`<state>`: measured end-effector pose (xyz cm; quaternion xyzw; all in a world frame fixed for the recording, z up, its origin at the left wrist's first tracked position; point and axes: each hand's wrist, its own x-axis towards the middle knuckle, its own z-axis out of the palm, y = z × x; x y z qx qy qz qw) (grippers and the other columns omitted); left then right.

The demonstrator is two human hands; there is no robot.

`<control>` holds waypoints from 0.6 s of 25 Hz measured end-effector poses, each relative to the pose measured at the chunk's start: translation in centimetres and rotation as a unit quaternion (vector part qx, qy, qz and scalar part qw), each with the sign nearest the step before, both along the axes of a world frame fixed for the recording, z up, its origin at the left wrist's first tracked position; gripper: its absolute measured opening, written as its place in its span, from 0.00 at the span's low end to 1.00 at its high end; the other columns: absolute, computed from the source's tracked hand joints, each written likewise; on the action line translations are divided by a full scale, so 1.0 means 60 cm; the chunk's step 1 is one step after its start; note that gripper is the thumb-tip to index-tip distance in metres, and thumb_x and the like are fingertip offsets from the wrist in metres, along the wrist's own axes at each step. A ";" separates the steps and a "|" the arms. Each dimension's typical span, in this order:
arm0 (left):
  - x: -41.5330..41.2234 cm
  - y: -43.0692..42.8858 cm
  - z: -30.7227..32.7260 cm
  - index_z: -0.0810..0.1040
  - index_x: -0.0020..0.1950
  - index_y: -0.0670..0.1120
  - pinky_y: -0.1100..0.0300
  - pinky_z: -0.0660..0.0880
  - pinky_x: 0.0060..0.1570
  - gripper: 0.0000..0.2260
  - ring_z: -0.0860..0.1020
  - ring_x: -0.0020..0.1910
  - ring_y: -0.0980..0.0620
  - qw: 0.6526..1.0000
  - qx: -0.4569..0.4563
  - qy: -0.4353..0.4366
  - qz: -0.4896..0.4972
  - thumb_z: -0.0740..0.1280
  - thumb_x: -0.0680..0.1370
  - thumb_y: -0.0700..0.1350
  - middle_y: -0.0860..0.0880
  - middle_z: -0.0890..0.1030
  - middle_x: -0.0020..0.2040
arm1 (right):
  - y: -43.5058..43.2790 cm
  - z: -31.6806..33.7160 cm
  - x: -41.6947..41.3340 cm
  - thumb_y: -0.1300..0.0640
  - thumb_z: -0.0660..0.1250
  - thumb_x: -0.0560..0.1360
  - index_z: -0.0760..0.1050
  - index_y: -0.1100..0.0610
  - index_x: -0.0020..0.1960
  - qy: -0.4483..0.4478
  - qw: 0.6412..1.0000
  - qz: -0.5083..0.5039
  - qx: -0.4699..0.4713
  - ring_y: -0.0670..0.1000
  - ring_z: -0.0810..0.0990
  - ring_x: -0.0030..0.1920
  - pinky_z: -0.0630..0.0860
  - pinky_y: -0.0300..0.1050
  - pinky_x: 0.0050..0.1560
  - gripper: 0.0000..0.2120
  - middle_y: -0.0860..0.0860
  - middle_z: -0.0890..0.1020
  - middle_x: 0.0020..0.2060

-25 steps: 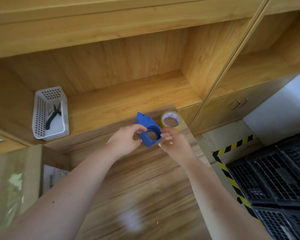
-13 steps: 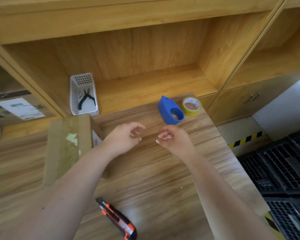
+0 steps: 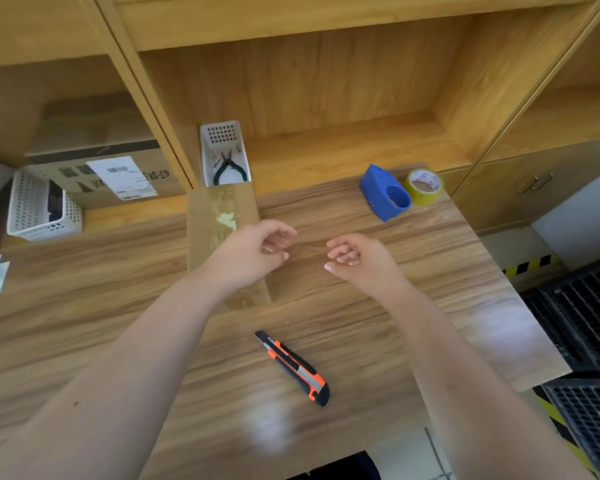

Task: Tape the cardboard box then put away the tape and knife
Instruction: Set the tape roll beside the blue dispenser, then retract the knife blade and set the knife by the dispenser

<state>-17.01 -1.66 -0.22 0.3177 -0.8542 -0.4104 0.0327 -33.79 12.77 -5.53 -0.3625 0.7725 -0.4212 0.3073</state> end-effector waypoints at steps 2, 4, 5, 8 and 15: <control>0.033 0.004 -0.001 0.79 0.59 0.54 0.69 0.71 0.51 0.14 0.78 0.52 0.59 1.000 0.012 0.006 0.007 0.70 0.75 0.41 0.55 0.82 0.53 | 0.001 -0.007 0.024 0.61 0.76 0.68 0.78 0.49 0.50 0.002 1.000 0.005 -0.004 0.53 0.81 0.49 0.76 0.40 0.50 0.14 0.48 0.83 0.44; 0.062 0.009 -0.007 0.80 0.59 0.53 0.70 0.71 0.50 0.14 0.79 0.51 0.56 1.000 0.020 0.006 0.015 0.70 0.75 0.40 0.54 0.82 0.52 | 0.001 -0.019 0.049 0.61 0.76 0.68 0.78 0.48 0.51 0.001 1.000 0.014 -0.002 0.52 0.81 0.49 0.74 0.35 0.47 0.15 0.48 0.83 0.44; 0.075 0.012 -0.011 0.80 0.59 0.53 0.72 0.71 0.48 0.14 0.79 0.50 0.55 1.000 0.024 0.005 0.019 0.70 0.75 0.40 0.54 0.83 0.50 | 0.002 -0.024 0.062 0.61 0.76 0.68 0.78 0.48 0.51 -0.003 1.000 0.017 0.001 0.51 0.80 0.50 0.73 0.35 0.47 0.15 0.47 0.83 0.44; 0.108 0.021 -0.030 0.81 0.58 0.51 0.77 0.69 0.42 0.14 0.78 0.46 0.51 0.999 0.030 0.006 0.024 0.68 0.75 0.37 0.53 0.83 0.43 | 0.004 -0.052 0.095 0.58 0.75 0.69 0.77 0.45 0.53 0.000 0.999 0.037 0.030 0.46 0.78 0.52 0.72 0.38 0.52 0.15 0.43 0.81 0.47; 0.158 0.045 -0.103 0.79 0.55 0.54 0.79 0.67 0.41 0.13 0.74 0.40 0.60 0.997 0.067 -0.018 0.033 0.67 0.75 0.38 0.58 0.80 0.41 | 0.013 -0.122 0.160 0.54 0.73 0.72 0.76 0.46 0.59 0.056 0.987 0.091 0.123 0.44 0.76 0.55 0.74 0.44 0.58 0.16 0.41 0.79 0.51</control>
